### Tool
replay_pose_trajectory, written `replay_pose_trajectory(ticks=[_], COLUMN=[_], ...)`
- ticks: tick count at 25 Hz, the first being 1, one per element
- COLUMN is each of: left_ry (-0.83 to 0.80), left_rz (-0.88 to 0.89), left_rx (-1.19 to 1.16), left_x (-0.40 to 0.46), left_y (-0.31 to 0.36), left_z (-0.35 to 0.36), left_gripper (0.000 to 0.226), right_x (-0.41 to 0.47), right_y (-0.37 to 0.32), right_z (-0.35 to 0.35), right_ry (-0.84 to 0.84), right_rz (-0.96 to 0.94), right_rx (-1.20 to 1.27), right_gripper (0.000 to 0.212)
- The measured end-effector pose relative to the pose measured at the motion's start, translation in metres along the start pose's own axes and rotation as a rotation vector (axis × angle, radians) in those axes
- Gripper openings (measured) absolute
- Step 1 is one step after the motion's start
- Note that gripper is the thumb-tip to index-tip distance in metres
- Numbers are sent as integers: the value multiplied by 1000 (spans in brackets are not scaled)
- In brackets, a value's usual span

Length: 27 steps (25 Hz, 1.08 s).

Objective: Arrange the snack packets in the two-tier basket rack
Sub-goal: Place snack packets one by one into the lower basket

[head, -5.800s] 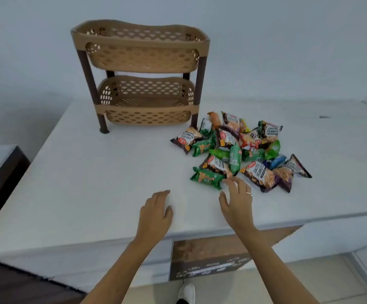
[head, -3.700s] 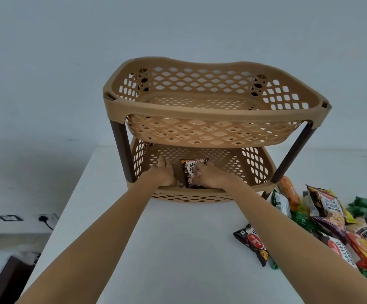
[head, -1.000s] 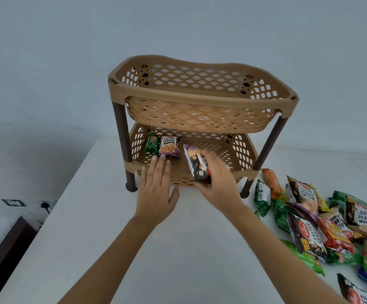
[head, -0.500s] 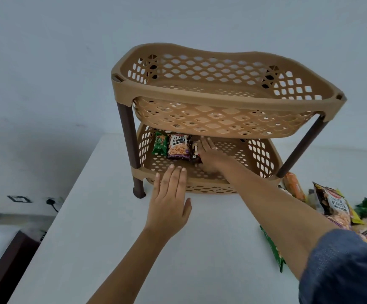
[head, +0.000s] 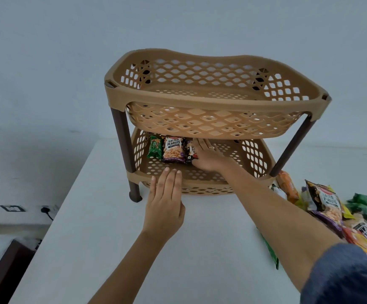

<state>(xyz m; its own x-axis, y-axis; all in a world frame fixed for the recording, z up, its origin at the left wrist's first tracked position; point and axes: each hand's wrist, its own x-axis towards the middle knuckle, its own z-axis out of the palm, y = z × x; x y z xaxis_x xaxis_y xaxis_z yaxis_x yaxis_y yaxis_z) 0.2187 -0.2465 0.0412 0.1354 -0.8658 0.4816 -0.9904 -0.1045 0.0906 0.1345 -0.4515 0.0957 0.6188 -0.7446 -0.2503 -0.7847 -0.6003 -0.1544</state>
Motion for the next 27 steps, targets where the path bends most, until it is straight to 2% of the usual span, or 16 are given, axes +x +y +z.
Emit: replay_pose_trajectory(ticks=[2, 5, 7, 8, 10, 11, 13, 15, 16, 18, 21, 23, 25, 27], left_ry=[9, -5, -62, -129, -290, -331, -357, -362, -368, -382, -408, -513, -558, -497], left_rz=[-33, -136, -171, -191, -237, -233, -155, -124, -145, -209, -320, -446, -565, -666], left_rx=[-40, -195, -260, -280, -311, -295, -206, -191, -216, -324, -788, -1072, -1286, -1345], left_x=[0, -21, -50, -65, -91, -101, -113, -115, -114, -110, -96, -80, -64, -52], left_y=[3, 17, 28, 34, 42, 45, 48, 48, 47, 51, 77, 98, 113, 116], left_z=[-6, -9, -3, 1, 8, 11, 14, 14, 14, 12, -5, -18, -23, -25], left_gripper=[69, 75, 75, 72, 62, 57, 64, 68, 63, 47, 38, 38, 37, 32], right_x=[-31, -98, -144, -165, -201, -215, -238, -251, -254, -255, -254, -252, -251, -250], right_y=[-4, -8, -3, 3, 18, 25, 39, 47, 48, 45, 25, 7, -9, -12], right_z=[-1, 13, 34, 48, 79, 94, 114, 123, 123, 122, 116, 111, 107, 104], right_ry=[240, 721, 989, 1053, 998, 876, 556, 356, 329, 401, 538, 582, 569, 462], right_rz=[-55, -167, -149, -91, 112, 243, 487, 602, 607, 577, 506, 425, 318, 199], right_rx=[90, 292, 318, 286, 186, 143, 45, 58, 121, 302, 607, 810, 985, 1086], right_gripper=[74, 43, 29, 26, 25, 28, 41, 52, 53, 45, 35, 37, 34, 33])
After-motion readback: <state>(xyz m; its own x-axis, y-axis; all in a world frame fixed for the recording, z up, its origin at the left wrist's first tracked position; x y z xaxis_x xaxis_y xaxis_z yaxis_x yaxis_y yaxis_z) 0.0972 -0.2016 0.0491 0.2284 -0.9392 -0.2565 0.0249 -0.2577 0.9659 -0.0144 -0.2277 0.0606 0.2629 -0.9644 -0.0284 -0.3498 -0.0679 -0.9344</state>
